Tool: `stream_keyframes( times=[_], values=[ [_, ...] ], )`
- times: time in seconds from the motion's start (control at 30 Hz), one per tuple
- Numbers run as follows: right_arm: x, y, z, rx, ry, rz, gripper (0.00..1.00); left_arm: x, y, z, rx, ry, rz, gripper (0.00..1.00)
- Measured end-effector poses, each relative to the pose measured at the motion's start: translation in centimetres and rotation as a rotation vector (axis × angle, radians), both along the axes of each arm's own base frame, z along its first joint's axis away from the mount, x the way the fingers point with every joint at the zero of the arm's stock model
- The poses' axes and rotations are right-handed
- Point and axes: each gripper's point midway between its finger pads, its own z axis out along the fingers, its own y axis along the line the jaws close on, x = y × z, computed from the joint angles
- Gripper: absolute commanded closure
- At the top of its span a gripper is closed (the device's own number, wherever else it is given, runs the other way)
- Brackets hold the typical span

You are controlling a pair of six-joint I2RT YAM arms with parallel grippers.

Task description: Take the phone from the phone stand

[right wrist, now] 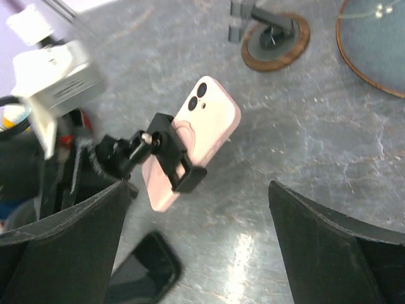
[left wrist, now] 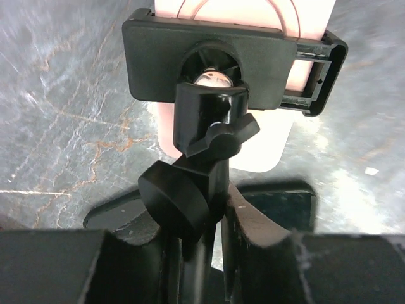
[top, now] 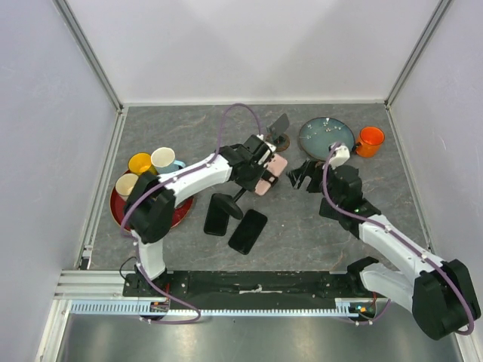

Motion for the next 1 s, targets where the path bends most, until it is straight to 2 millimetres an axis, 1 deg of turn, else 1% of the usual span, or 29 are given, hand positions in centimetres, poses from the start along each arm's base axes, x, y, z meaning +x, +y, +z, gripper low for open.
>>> stream_keyframes(
  times=[0.03,0.1,0.23,0.27,0.33,0.43,0.47,0.53,0.57,0.7,0.77,0.83,0.87,0.93,0.97,1.0],
  values=[
    [0.3,-0.1,0.9,0.02,-0.007,-0.002,0.02,-0.2,-0.5,1.0,-0.032,-0.024,-0.023,0.98],
    [0.8,-0.4,2.9,0.065,-0.016,-0.01,0.02,-0.4,-1.6,3.9,-0.119,-0.097,-0.082,0.98],
    [1.3,-1.1,6.2,0.127,-0.027,-0.031,0.02,-0.5,-3.9,9.6,-0.311,-0.258,-0.197,0.98],
    [1.3,-1.1,6.8,0.139,-0.028,-0.033,0.02,-0.5,-4.4,10.7,-0.351,-0.294,-0.224,0.98],
    [1.2,-1.2,7.8,0.156,-0.03,-0.031,0.03,-0.5,-5.3,11.9,-0.414,-0.348,-0.27,0.98],
    [1.1,-1.1,8.9,0.176,-0.03,-0.027,0.09,-0.5,-6.3,11.7,-0.464,-0.384,-0.324,0.98],
    [1.0,-1.1,9.1,0.182,-0.029,-0.023,0.12,-0.6,-6.5,11.3,-0.475,-0.386,-0.342,0.98],
    [1.0,-1.0,9.3,0.187,-0.025,-0.023,0.16,-0.9,-7.0,10.3,-0.49,-0.384,-0.375,0.98],
    [1.0,-1.0,9.2,0.19,-0.019,-0.024,0.2,-1.0,-7.2,9.8,-0.5,-0.385,-0.392,0.98],
    [1.1,-1.1,8.2,0.187,0.018,-0.031,0.27,-0.9,-8.4,8.3,-0.563,-0.425,-0.435,0.98],
    [1.2,-1.2,7.6,0.179,0.037,-0.039,0.32,-0.7,-9.1,7.7,-0.599,-0.454,-0.453,0.98],
    [1.4,-1.3,7.1,0.17,0.051,-0.051,0.35,-0.5,-9.7,7.4,-0.634,-0.485,-0.469,0.98],
    [1.4,-1.4,6.9,0.166,0.057,-0.056,0.39,-0.4,-9.9,7.2,-0.651,-0.506,-0.475,0.98],
    [1.6,-1.5,6.6,0.161,0.064,-0.063,0.44,-0.5,-10.2,7.1,-0.687,-0.542,-0.49,0.98],
    [1.6,-1.5,6.4,0.158,0.068,-0.064,0.51,-0.5,-10.2,7.2,-0.707,-0.569,-0.496,0.98],
    [1.7,-1.5,6.2,0.155,0.074,-0.065,0.54,-0.6,-10.2,7.2,-0.726,-0.596,-0.5,0.98]
  ],
)
